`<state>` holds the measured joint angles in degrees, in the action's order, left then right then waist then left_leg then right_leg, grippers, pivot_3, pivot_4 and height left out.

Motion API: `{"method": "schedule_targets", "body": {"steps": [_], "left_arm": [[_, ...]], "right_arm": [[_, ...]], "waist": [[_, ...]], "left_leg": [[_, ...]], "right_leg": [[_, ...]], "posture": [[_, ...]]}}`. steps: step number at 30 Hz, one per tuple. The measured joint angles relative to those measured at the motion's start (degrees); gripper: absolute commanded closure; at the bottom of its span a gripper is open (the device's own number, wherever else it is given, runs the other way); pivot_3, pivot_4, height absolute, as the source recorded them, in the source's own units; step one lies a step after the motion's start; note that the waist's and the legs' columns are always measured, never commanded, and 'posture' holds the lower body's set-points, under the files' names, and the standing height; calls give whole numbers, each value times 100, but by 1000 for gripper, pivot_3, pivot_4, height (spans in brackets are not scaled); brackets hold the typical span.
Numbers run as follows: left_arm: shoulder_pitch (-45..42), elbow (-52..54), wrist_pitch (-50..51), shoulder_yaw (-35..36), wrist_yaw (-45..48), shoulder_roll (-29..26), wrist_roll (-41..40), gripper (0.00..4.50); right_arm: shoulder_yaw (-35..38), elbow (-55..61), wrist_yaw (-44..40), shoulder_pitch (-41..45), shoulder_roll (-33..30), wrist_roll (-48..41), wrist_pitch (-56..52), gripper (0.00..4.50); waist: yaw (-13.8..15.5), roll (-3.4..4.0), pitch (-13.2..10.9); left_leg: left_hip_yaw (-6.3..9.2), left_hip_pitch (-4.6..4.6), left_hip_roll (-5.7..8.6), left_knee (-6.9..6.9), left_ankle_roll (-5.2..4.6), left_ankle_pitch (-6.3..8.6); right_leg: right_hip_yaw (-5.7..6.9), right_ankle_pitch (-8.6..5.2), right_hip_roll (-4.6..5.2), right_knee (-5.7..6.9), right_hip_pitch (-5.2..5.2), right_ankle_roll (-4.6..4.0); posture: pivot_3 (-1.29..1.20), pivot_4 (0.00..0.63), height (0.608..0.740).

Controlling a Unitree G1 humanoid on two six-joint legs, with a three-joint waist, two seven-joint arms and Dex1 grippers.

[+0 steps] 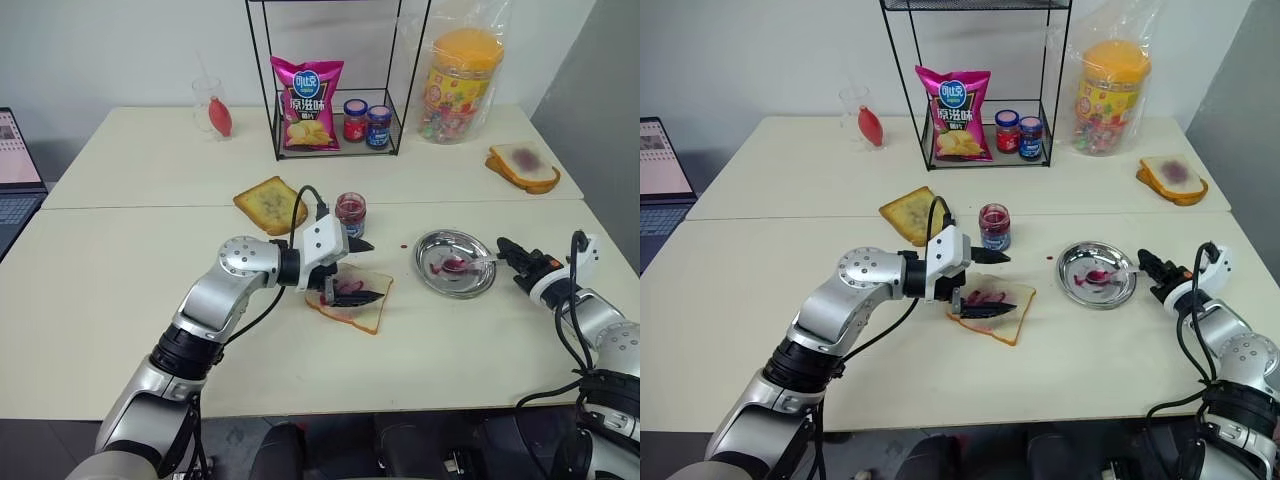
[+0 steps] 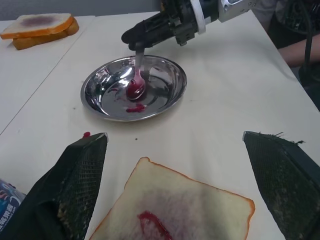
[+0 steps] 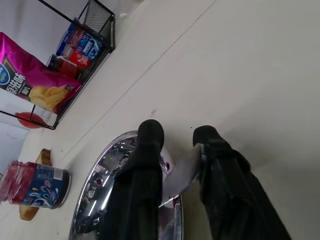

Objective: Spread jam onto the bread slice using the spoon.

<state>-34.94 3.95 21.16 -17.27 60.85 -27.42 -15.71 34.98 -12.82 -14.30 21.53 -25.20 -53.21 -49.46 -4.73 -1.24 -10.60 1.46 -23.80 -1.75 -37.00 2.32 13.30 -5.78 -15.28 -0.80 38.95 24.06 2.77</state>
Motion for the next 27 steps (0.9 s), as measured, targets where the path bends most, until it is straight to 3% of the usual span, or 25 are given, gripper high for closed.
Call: {"method": "schedule_targets", "body": {"steps": [12, 21, 27], "left_arm": [[1, 19, -5, 1, -8, 12, 29, 0], [1, 18, -22, 32, -31, -5, 31, 0], [-17, -4, 92, 874, -156, -466, -153, 0]], "right_arm": [[-80, -206, -183, 44, -38, 122, 71, 12], [-147, -206, -219, 60, -155, 241, 63, 12], [-281, 451, -497, -365, -1276, 579, -32, 12]], "waist": [[10, 0, 0], [13, 0, 0], [10, 4, -2]], "left_leg": [[-1, 0, 1, -2, 0, 0], [-1, -1, 1, -3, 0, 0], [-1, -1, 1, 1, 0, 0]], "right_leg": [[0, 0, 1, 0, -1, 0], [0, 1, 2, 0, -2, 0], [-1, 0, 2, 0, 2, 1]], "posture": [[0, 150, 740], [0, 150, 740], [0, 150, 740]]}}
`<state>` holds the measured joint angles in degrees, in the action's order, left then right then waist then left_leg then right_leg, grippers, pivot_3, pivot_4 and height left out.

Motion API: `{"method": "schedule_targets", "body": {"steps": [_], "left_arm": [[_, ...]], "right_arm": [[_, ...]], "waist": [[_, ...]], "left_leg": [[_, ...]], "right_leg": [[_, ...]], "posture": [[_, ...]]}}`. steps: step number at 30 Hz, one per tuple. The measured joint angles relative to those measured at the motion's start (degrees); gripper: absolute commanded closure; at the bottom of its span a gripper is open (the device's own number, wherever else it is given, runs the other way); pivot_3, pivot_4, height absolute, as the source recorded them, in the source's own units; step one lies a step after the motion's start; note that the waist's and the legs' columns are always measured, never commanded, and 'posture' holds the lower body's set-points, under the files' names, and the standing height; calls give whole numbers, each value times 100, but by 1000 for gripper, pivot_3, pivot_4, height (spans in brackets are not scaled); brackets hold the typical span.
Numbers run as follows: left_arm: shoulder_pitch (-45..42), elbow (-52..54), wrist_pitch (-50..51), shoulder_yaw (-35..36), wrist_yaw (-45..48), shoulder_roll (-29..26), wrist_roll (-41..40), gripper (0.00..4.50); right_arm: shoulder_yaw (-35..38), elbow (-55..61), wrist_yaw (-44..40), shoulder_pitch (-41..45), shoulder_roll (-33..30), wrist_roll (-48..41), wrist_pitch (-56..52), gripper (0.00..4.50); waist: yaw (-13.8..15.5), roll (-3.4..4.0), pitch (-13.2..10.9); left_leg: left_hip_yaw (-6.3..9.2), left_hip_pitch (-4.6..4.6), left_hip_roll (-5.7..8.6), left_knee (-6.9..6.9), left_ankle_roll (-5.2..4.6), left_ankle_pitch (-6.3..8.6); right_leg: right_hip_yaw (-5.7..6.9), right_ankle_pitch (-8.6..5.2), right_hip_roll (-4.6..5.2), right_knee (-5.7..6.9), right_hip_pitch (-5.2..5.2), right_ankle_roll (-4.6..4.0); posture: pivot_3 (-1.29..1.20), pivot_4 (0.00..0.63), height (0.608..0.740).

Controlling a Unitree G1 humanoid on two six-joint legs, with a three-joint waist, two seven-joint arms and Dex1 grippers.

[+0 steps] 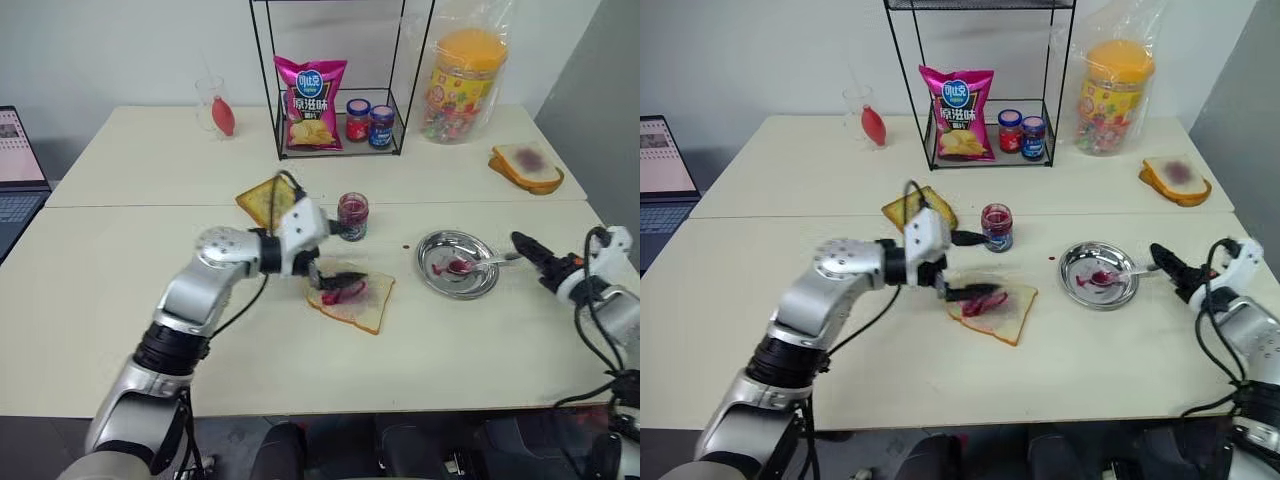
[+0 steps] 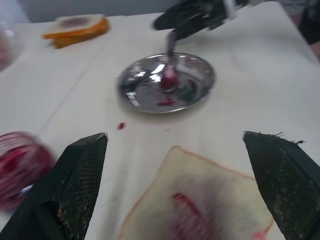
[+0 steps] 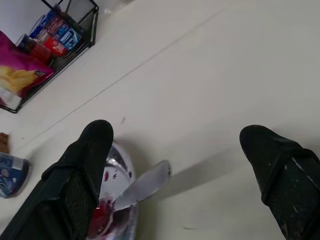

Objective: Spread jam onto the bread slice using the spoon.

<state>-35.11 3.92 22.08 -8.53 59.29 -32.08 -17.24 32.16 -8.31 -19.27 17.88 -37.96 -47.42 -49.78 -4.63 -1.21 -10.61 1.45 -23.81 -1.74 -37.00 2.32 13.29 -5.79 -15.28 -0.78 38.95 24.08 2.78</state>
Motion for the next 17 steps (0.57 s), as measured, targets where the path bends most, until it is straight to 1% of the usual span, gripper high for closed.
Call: {"method": "schedule_targets", "body": {"steps": [3, 6, 11, 14, 17], "left_arm": [[105, 43, 385, 554, 19, -504, -286, 0], [364, 44, 810, 992, 12, -960, -464, 0], [987, -21, 1253, 1654, 150, -1971, -618, 0], [1144, -13, 1281, 1891, 214, -2164, -701, 0], [1528, -16, 1291, 2057, 265, -2278, -759, 0]], "right_arm": [[-203, 434, -248, -284, -783, 382, -21, 12], [-307, 880, -658, -522, -1115, 465, -31, 12], [-603, 1998, -1874, -1000, -1850, 215, -282, 12], [-653, 2485, -2582, -1235, -2147, 99, -257, 12], [-711, 2608, -3036, -1482, -2368, 130, -220, 12]], "waist": [[-18, 1, 0], [-24, 1, 0], [-11, 1, -2], [57, -7, -1], [119, -14, -5]], "left_leg": [[1, 5, -2, 1, 0, 0], [4, 7, -4, -1, 0, 0], [4, 6, -5, -1, 0, 0], [5, 5, -2, -8, 0, 0], [-1, 4, 1, -8, 0, 0]], "right_leg": [[1, 0, -1, 0, -1, 1], [4, -1, -3, 3, -3, 1], [7, -1, -1, 0, -2, 1], [14, -1, 5, -5, -8, 1], [10, -2, 11, -7, -6, 1]], "posture": [[0, 150, 740], [0, 150, 740], [0, 150, 740], [0, 150, 740], [0, 150, 740]]}}
